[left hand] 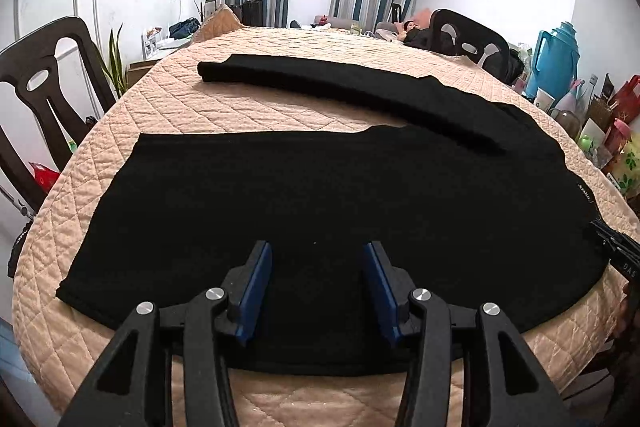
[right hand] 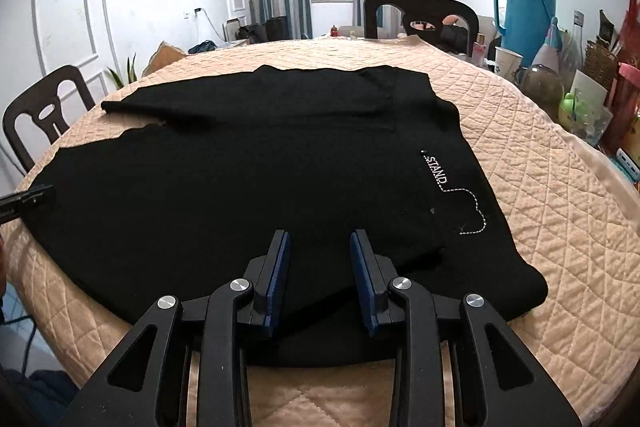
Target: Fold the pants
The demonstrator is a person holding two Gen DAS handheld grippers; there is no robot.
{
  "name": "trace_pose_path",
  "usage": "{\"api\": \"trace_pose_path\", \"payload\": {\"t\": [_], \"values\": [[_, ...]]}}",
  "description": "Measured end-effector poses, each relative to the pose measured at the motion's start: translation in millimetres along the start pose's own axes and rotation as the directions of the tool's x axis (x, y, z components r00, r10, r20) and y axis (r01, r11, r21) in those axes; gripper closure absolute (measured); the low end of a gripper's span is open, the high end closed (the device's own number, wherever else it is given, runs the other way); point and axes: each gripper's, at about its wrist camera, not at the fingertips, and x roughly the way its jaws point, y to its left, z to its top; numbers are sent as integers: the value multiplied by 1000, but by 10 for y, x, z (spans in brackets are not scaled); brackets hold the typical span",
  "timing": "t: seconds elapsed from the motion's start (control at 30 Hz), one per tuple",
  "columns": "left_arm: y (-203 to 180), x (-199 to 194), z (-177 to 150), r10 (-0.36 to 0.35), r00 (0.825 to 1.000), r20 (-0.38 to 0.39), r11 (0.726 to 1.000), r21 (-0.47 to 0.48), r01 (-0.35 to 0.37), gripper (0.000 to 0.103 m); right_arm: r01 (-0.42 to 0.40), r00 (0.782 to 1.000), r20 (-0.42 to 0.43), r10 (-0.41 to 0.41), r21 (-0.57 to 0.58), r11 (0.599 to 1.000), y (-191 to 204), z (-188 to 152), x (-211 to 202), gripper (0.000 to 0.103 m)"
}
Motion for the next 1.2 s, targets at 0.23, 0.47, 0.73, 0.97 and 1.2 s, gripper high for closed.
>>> {"api": "trace_pose_path", "payload": {"t": [0.23,0.47,0.73,0.97,1.2], "values": [[-62,1,98,11,1000,6,1000,22,-11,52,-10,1000,1,10,8,1000,30,89,0,70],[-119,17,315,33,999,34,997,68,-35,52,-5,1000,-7,5,-4,1000,24,339,90,70],[-124,274,459,33,999,-24,995,92,-31,52,1,989,-151,-1,3,1000,-41,453,443,70],[-161,305,812,29,999,-26,988,150,-25,51,-26,991,-133,17,-65,998,-4,802,420,70],[-261,575,1503,12,1000,7,976,219,-14,38,-97,989,-122,83,-116,988,-51,1427,806,56]]}}
